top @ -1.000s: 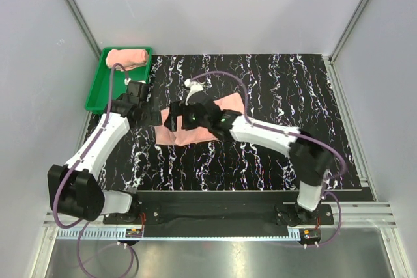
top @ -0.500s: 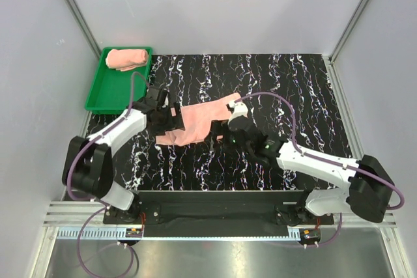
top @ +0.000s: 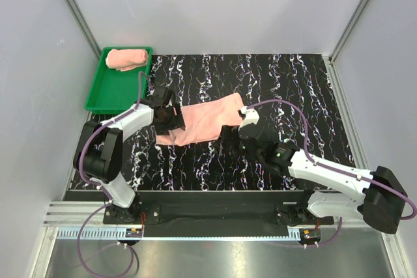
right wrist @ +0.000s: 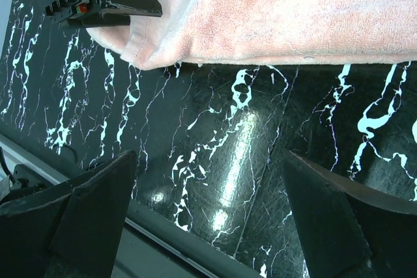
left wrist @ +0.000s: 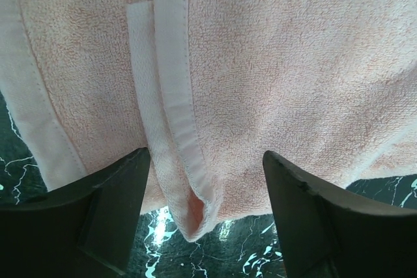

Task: Roll the towels
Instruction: Fold the towel

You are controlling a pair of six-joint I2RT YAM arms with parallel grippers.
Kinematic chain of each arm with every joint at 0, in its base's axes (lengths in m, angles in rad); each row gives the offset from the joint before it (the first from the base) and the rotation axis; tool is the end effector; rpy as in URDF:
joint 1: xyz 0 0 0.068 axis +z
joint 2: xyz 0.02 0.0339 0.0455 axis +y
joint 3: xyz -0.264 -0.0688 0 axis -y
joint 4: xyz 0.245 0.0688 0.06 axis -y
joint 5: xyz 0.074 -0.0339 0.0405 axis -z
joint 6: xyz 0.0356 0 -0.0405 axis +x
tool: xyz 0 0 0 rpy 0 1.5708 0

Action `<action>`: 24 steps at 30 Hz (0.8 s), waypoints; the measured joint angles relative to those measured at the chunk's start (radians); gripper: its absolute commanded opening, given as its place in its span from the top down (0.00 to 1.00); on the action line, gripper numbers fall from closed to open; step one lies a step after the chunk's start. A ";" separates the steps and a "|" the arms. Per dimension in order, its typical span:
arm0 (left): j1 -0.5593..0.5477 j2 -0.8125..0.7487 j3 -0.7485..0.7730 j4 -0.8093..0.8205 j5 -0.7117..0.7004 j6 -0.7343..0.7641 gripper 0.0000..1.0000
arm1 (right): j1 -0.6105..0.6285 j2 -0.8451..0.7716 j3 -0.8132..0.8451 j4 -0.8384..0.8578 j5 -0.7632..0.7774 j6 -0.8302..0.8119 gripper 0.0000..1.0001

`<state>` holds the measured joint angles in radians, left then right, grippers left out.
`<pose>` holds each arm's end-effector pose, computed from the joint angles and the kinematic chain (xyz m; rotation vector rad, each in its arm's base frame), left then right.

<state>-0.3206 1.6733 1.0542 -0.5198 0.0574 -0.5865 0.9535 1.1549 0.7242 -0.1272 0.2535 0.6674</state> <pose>0.3099 -0.1051 0.1833 -0.3485 2.7366 -0.3363 0.1537 0.2012 0.2498 -0.1584 2.1823 0.6856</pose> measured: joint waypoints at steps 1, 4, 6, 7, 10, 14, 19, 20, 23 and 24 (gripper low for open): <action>0.000 0.000 0.000 0.001 -0.002 -0.002 0.34 | 0.000 0.000 -0.001 -0.002 0.000 0.001 0.01; 0.000 0.000 0.000 0.010 -0.006 -0.011 0.49 | 0.000 0.000 -0.001 -0.002 0.000 0.002 0.01; 0.000 0.000 0.000 0.020 -0.008 -0.015 0.57 | 0.000 0.003 -0.001 -0.002 0.000 0.002 0.00; 0.000 0.000 0.000 0.023 -0.008 -0.014 0.61 | 0.000 0.005 -0.001 -0.002 0.000 0.002 0.00; 0.000 0.007 0.000 0.034 -0.009 -0.016 0.70 | 0.000 0.014 -0.001 -0.006 0.000 0.002 0.01; 0.000 0.020 0.000 0.042 -0.010 -0.013 0.72 | 0.000 0.018 -0.001 -0.012 0.000 0.003 0.01; 0.000 0.021 0.000 0.043 -0.015 -0.010 0.33 | 0.000 0.018 -0.010 -0.017 0.000 0.004 0.01; 0.000 0.021 0.000 0.043 -0.017 -0.011 0.28 | 0.000 0.018 -0.012 -0.018 0.000 0.004 0.00; 0.000 0.021 -0.007 0.045 -0.023 -0.014 0.21 | 0.000 0.018 -0.016 -0.021 0.000 0.005 0.01; 0.000 0.020 -0.013 0.048 -0.026 -0.016 0.21 | 0.000 0.019 -0.016 -0.021 0.000 0.006 0.00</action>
<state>-0.3206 1.6936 1.0416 -0.4717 0.0319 -0.6025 0.9535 1.1736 0.7078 -0.1486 0.2535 0.6731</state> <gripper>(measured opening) 0.778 0.993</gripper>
